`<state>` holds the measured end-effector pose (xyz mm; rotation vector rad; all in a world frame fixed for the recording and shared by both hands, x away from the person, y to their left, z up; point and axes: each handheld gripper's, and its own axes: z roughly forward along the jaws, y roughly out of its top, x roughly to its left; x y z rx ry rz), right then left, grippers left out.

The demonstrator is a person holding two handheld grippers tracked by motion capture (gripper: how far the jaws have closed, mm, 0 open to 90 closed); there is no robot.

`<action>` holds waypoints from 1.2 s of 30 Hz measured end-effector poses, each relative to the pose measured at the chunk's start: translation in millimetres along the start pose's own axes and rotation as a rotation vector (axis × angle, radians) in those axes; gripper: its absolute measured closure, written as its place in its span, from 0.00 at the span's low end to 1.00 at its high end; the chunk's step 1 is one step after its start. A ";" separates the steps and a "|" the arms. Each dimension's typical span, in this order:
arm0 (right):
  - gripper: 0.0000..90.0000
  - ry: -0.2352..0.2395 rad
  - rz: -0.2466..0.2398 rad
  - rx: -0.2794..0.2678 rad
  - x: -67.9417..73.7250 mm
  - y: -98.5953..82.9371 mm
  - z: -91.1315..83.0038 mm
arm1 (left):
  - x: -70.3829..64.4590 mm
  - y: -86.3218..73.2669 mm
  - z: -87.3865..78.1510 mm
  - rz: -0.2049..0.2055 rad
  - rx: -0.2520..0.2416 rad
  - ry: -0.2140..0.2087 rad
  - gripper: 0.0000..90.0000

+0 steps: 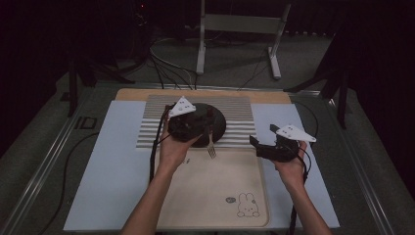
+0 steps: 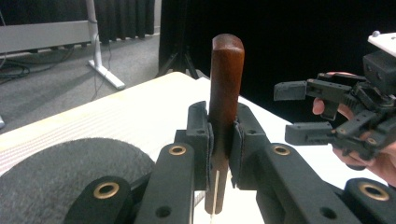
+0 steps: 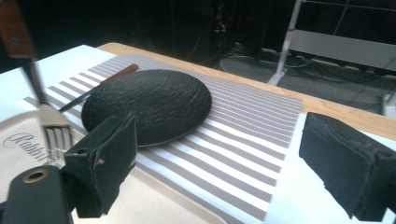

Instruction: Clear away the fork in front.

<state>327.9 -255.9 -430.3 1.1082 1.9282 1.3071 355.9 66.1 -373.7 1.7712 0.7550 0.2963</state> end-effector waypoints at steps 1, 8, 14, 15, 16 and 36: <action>0.13 -0.007 0.000 0.002 -0.7 -1.3 -1.4 | 1.5 -1.1 -3.3 -0.004 -0.002 0.003 0.89; 0.13 -0.053 -0.002 0.008 -4.4 -8.9 -10.6 | 13.8 -9.4 -27.0 -0.041 -0.015 0.025 0.89; 0.13 -0.064 -0.007 0.020 -5.0 -13.8 -14.2 | 21.6 -16.0 -46.9 -0.065 -0.028 0.051 0.89; 0.13 -0.064 -0.007 0.020 -5.1 -14.0 -14.7 | 22.4 -17.2 -49.9 -0.065 -0.027 0.054 0.89; 0.13 -0.065 -0.007 0.019 -5.1 -14.2 -15.5 | 23.2 -18.6 -52.8 -0.069 -0.026 0.052 0.89; 0.13 -0.086 0.002 0.032 -6.1 -19.4 -23.2 | 41.8 -69.2 -108.3 -0.195 0.054 0.014 0.89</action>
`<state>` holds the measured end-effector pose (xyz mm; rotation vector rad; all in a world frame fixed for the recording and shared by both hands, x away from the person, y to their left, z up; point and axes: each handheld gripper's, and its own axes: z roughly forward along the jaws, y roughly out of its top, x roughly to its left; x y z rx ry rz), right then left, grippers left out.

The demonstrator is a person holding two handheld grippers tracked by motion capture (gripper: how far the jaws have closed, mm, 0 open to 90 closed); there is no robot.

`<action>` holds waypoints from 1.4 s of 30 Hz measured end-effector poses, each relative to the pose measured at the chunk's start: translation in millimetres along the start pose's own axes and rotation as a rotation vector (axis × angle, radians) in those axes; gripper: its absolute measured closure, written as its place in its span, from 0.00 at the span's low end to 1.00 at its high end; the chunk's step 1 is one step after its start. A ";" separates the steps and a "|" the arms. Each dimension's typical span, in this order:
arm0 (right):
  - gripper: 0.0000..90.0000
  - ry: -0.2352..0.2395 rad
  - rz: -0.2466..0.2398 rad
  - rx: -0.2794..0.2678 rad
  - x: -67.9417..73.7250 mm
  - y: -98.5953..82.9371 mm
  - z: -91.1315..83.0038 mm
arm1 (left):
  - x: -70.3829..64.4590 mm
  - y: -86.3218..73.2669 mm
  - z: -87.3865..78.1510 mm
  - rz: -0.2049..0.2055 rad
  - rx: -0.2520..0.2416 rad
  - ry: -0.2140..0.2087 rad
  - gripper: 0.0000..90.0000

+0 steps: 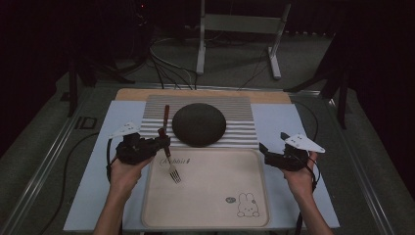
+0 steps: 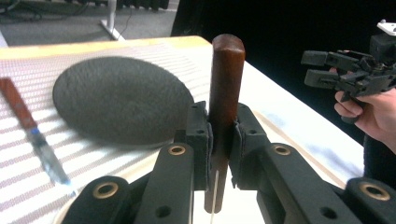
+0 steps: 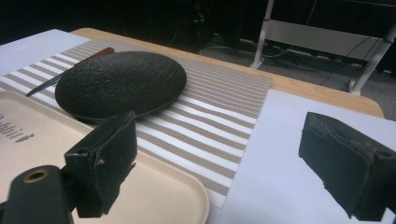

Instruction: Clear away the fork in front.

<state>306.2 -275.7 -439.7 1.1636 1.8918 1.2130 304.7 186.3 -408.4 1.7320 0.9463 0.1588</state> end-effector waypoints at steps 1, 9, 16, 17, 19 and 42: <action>0.13 -0.001 -0.002 0.001 -0.4 -0.3 0.0 | 0.5 -1.5 -1.6 -0.006 0.002 -0.001 0.89; 0.13 -0.010 0.000 0.014 -1.0 -2.6 0.5 | 8.4 -14.7 -14.2 -0.044 0.079 -0.019 0.89; 0.13 -0.013 0.004 0.018 -1.7 -3.8 0.3 | 19.9 -24.1 -14.6 -0.130 0.187 -0.087 0.89; 0.13 -0.013 0.004 0.020 -1.7 -4.1 0.5 | 20.1 -25.5 -13.0 -0.127 0.200 -0.089 0.89; 0.13 -0.012 0.003 0.022 -1.6 -4.5 0.9 | 21.5 -28.7 -10.0 -0.114 0.190 -0.098 0.89; 0.13 -0.027 -0.022 0.051 1.9 -18.9 -4.3 | 41.2 -73.4 24.6 0.021 0.357 0.118 0.70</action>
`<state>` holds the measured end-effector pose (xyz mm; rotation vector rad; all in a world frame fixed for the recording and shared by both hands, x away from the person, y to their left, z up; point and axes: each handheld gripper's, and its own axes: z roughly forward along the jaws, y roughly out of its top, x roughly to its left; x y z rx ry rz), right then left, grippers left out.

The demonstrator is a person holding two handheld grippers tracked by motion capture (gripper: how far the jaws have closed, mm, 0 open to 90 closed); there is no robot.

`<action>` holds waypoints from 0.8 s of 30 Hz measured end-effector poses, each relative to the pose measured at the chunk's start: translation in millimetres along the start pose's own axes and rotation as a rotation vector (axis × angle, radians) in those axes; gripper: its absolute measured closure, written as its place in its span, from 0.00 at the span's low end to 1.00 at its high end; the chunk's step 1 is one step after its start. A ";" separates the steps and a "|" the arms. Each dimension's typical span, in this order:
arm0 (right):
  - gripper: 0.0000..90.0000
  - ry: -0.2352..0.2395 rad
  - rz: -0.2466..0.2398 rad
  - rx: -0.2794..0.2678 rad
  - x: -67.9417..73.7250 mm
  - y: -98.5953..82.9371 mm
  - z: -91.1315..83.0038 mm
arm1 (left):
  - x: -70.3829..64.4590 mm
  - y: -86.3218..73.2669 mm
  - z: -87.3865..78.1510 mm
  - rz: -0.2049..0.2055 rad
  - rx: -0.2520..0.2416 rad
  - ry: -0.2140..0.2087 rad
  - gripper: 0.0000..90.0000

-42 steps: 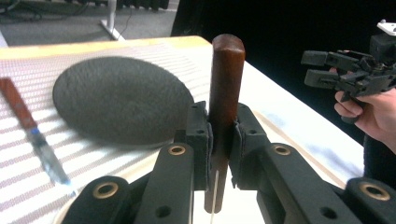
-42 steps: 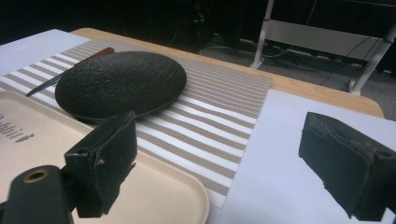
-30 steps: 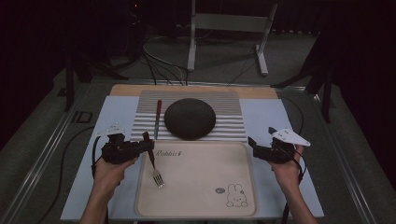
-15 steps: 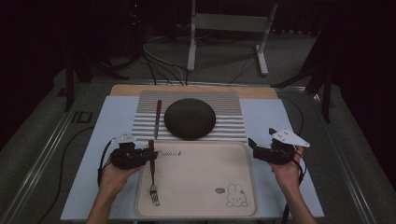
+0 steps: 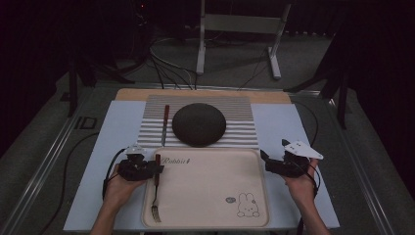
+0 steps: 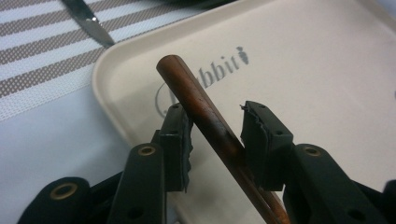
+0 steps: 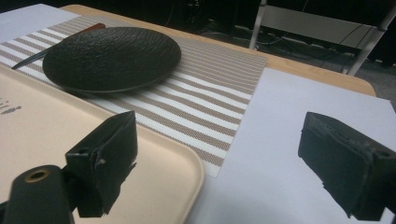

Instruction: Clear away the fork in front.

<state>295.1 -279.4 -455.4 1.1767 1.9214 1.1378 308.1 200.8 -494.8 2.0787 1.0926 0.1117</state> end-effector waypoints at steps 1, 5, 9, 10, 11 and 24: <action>0.13 0.000 -0.001 0.001 0.3 -0.5 -0.6 | 0.4 -0.3 0.9 0.001 0.006 0.010 0.69; 0.13 -0.001 0.001 0.004 0.2 -2.7 -2.7 | 4.3 -1.0 3.6 -0.003 0.016 0.040 0.68; 0.13 -0.002 0.003 0.005 0.4 -5.4 -4.7 | 9.8 -0.6 4.0 -0.023 -0.008 0.058 0.63; 0.13 0.000 0.003 0.005 0.7 -6.4 -5.2 | 10.3 -0.2 3.6 -0.025 -0.013 0.069 0.59; 0.13 0.000 0.004 0.007 1.2 -7.4 -5.6 | 10.4 0.1 3.1 -0.030 -0.022 0.083 0.57; 0.13 0.020 0.011 -0.022 7.6 -16.6 -18.6 | 6.6 7.7 -34.9 -0.072 -0.305 0.251 0.13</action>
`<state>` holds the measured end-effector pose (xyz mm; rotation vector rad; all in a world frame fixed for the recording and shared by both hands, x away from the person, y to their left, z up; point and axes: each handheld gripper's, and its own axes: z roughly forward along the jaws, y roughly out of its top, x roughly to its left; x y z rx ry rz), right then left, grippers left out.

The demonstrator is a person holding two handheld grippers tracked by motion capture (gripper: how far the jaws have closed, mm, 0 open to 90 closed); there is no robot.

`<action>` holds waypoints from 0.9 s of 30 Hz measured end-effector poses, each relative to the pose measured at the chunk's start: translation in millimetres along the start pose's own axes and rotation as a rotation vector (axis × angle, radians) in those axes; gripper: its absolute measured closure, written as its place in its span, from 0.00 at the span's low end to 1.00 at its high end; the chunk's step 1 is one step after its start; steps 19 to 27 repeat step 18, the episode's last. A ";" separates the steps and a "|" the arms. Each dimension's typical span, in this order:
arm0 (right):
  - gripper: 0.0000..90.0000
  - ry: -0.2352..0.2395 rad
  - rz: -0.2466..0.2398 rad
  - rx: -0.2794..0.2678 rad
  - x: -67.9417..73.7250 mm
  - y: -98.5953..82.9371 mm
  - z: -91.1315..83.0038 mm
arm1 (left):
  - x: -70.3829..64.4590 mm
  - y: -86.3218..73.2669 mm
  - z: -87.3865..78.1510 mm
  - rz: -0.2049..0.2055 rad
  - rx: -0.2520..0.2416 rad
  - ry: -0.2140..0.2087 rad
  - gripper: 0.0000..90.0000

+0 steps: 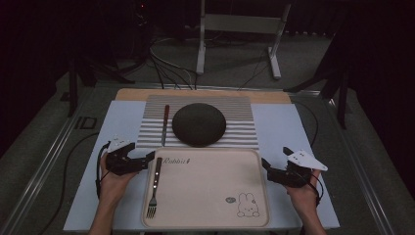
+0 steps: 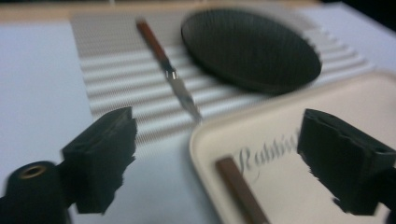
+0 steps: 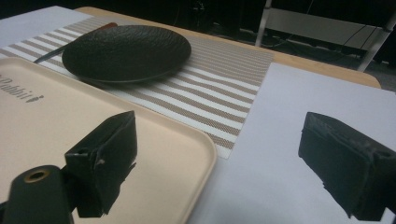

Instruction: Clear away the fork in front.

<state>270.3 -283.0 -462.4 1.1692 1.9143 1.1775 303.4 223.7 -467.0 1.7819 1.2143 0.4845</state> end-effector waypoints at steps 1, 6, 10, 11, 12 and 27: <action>0.13 0.000 0.000 -0.006 0.1 -0.5 -1.3 | -0.9 2.0 -4.1 0.005 -0.029 0.003 0.12; 0.13 0.004 -0.001 -0.029 1.2 -3.2 -7.9 | -4.3 8.1 -20.3 0.020 -0.144 0.010 0.02; 0.13 0.005 0.002 -0.045 1.2 -6.3 -13.3 | -6.4 10.2 -30.3 0.037 -0.218 0.041 0.00; 0.13 0.004 0.002 -0.048 0.9 -7.2 -14.1 | -6.5 10.9 -32.6 0.039 -0.231 0.045 0.00; 0.13 0.005 0.005 -0.048 0.7 -8.1 -14.9 | -6.4 11.4 -35.4 0.042 -0.248 0.049 0.00; 0.13 0.003 0.019 -0.060 -0.4 -12.6 -18.2 | -2.6 12.2 -42.5 0.042 -0.272 0.066 0.00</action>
